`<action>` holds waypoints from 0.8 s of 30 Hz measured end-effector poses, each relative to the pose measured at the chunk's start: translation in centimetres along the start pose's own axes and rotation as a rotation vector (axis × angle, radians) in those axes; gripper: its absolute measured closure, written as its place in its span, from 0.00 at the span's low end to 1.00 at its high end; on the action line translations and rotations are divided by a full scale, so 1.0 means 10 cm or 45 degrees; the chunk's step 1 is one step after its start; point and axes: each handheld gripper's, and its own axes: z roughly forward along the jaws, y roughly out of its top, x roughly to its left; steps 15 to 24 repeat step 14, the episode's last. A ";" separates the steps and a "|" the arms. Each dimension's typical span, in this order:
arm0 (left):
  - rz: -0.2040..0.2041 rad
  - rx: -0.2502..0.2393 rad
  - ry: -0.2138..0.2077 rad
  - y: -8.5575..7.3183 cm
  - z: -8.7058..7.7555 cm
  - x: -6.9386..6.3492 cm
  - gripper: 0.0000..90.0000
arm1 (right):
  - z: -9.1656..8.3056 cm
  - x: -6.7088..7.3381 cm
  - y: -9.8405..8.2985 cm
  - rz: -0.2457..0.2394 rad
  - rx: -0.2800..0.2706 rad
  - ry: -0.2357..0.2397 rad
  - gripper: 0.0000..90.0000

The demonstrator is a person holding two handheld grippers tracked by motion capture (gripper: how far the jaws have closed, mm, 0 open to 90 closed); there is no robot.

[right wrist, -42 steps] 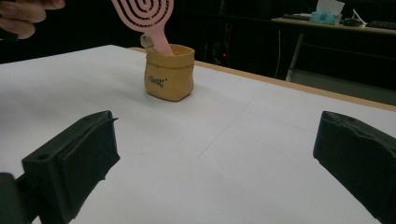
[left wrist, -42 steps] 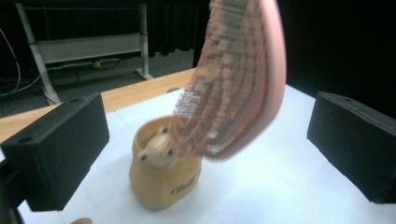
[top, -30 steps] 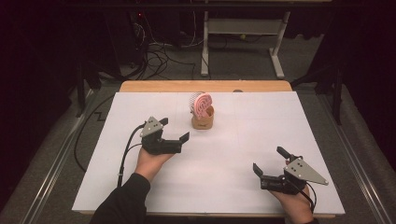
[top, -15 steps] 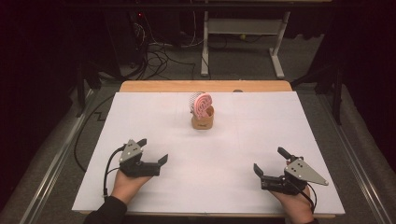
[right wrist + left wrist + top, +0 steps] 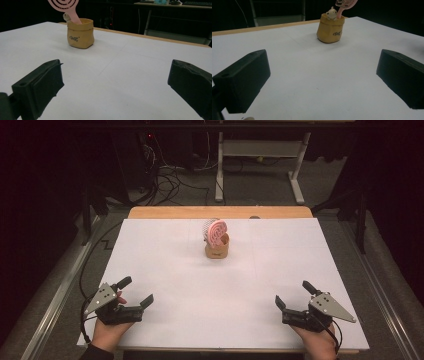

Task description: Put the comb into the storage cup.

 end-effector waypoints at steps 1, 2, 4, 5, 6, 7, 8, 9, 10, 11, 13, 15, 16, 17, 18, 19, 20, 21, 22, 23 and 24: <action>0.004 0.003 0.003 0.00 0.01 -0.01 0.00 | 0.00 0.00 0.00 0.001 0.000 0.000 0.00; 0.015 0.013 0.006 -0.01 0.03 -0.02 0.00 | 0.00 0.00 0.00 0.000 -0.001 0.001 0.00; 0.031 0.025 0.009 -0.02 0.05 -0.05 0.00 | 0.00 0.00 0.00 -0.005 -0.002 0.004 0.00; 0.037 0.026 0.016 -0.02 0.06 -0.06 0.00 | 0.00 -0.01 0.00 -0.003 -0.003 0.008 0.00; 0.036 0.023 0.018 -0.01 0.06 -0.07 0.00 | 0.00 -0.02 0.00 0.000 -0.004 0.012 0.00; 0.033 0.017 0.021 -0.01 0.06 -0.07 0.00 | -0.01 -0.02 -0.01 -0.004 -0.003 0.016 0.00; 0.034 0.011 0.031 0.00 0.06 -0.08 0.00 | -0.01 -0.03 -0.01 -0.005 -0.004 0.021 0.00; 0.028 0.004 0.035 0.00 0.07 -0.09 0.00 | -0.02 -0.04 -0.01 -0.007 -0.007 0.028 0.00; 0.018 -0.001 0.036 0.00 0.07 -0.09 0.00 | -0.02 -0.04 -0.01 -0.003 -0.010 0.031 0.00; 0.008 -0.003 0.038 0.00 0.07 -0.09 0.00 | -0.02 -0.05 -0.01 -0.005 -0.015 0.034 0.00; -0.003 -0.005 0.046 0.00 0.07 -0.09 0.00 | -0.03 -0.06 0.00 -0.002 -0.019 0.038 0.00; -0.001 -0.007 0.051 0.00 0.07 -0.09 0.00 | -0.02 -0.06 0.00 -0.007 -0.018 0.041 0.00; -0.001 -0.007 0.051 0.00 0.07 -0.09 0.00 | -0.02 -0.06 0.00 -0.007 -0.018 0.041 0.00; -0.001 -0.007 0.051 0.00 0.07 -0.09 0.00 | -0.02 -0.06 0.00 -0.007 -0.018 0.041 0.00; -0.001 -0.007 0.051 0.00 0.07 -0.09 0.00 | -0.02 -0.06 0.00 -0.007 -0.018 0.041 0.00; -0.001 -0.007 0.051 0.00 0.07 -0.09 0.00 | -0.02 -0.06 0.00 -0.007 -0.018 0.041 0.00; -0.001 -0.007 0.051 0.00 0.07 -0.09 0.00 | -0.02 -0.06 0.00 -0.007 -0.018 0.041 0.00; -0.001 -0.007 0.051 0.00 0.07 -0.09 0.00 | -0.02 -0.06 0.00 -0.007 -0.018 0.041 0.00; -0.001 -0.007 0.051 0.00 0.07 -0.09 0.00 | -0.02 -0.06 0.00 -0.007 -0.018 0.041 0.00; -0.001 -0.007 0.051 0.00 0.07 -0.09 0.00 | -0.02 -0.06 0.00 -0.007 -0.018 0.041 0.00; -0.001 -0.007 0.051 0.00 0.07 -0.09 0.00 | -0.02 -0.06 0.00 -0.007 -0.018 0.041 0.00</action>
